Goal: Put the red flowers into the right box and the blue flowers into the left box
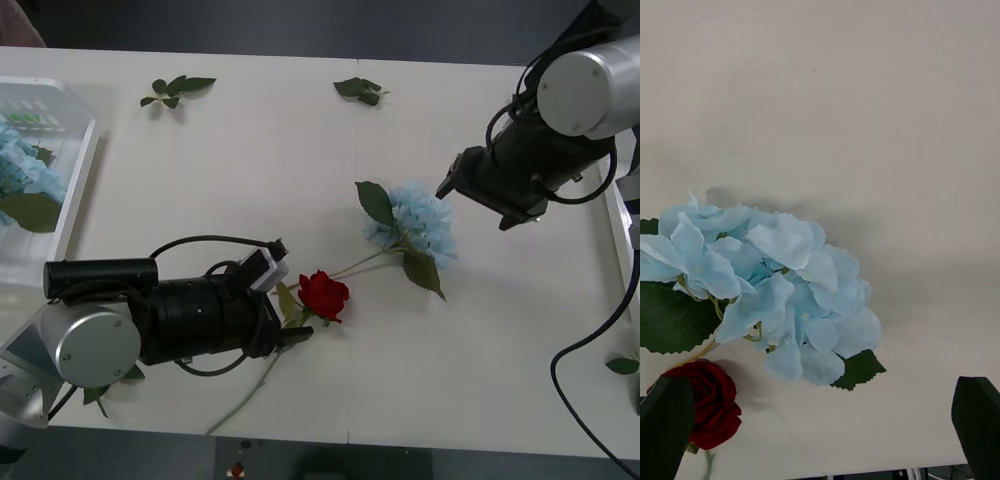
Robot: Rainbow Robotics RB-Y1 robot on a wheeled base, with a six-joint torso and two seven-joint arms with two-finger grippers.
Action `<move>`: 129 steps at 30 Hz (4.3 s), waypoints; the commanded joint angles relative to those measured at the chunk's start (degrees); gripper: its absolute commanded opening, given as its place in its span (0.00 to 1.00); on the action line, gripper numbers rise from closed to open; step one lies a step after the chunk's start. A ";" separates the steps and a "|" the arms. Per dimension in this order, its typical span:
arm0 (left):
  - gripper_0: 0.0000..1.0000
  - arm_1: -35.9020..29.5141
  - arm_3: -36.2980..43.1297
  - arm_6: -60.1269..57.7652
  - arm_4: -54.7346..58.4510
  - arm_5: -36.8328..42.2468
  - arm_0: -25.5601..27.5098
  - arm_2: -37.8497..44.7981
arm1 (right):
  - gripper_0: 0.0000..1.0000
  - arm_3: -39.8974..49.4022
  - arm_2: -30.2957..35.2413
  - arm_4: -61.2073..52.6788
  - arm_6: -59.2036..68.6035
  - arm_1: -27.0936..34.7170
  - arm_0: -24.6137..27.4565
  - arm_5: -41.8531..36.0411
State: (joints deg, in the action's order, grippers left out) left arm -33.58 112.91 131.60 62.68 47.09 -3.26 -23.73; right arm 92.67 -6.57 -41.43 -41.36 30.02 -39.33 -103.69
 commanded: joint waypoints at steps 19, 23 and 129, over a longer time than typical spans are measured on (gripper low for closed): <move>1.00 1.94 1.96 -27.45 -25.59 3.36 0.53 -8.44 | 1.00 1.03 -4.59 -3.92 16.14 -0.23 -2.50 2.87; 1.00 3.96 1.87 -31.84 -29.81 5.73 -0.43 -9.32 | 1.00 1.03 -8.98 -3.75 22.82 -0.14 -3.29 4.90; 0.00 8.44 10.05 -68.49 -43.79 -2.88 -7.55 -12.66 | 0.00 -8.55 -27.97 -1.46 26.07 -0.23 -7.95 16.15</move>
State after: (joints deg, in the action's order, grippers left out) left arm -23.72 118.38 68.79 18.95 44.80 -9.82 -39.01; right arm 82.52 -36.39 -42.28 -11.90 29.28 -45.10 -86.88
